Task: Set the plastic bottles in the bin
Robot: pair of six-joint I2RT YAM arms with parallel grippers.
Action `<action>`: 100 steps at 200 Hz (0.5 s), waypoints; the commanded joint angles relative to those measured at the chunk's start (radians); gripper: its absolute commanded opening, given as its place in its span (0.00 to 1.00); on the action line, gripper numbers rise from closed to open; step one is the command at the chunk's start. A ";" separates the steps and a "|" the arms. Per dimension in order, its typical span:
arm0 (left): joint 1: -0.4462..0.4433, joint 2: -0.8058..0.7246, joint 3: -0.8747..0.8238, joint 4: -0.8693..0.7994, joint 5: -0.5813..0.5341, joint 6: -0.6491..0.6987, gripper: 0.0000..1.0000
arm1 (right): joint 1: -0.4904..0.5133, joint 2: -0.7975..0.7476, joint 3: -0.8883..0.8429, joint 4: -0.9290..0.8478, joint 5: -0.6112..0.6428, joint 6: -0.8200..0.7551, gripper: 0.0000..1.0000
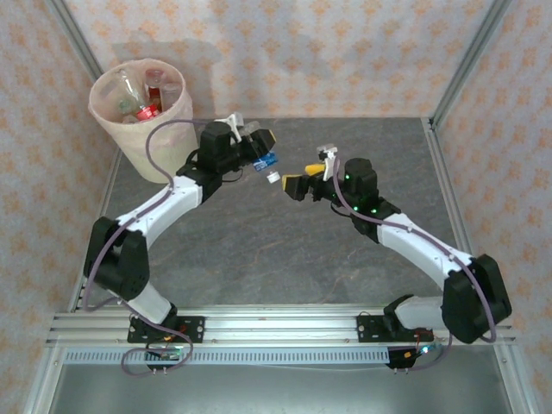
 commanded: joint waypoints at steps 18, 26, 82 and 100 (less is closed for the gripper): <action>0.009 -0.205 0.074 -0.287 -0.285 0.225 0.52 | 0.004 -0.087 -0.066 0.068 0.445 -0.008 0.99; 0.009 -0.233 0.103 -0.366 -0.365 0.286 0.52 | 0.002 -0.108 -0.073 0.069 0.513 -0.004 0.99; 0.068 -0.355 0.232 -0.527 -0.820 0.478 0.53 | -0.007 -0.088 -0.063 0.032 0.631 0.046 0.99; 0.111 -0.354 0.285 -0.542 -0.929 0.522 0.53 | -0.009 -0.084 -0.047 0.011 0.626 0.051 0.99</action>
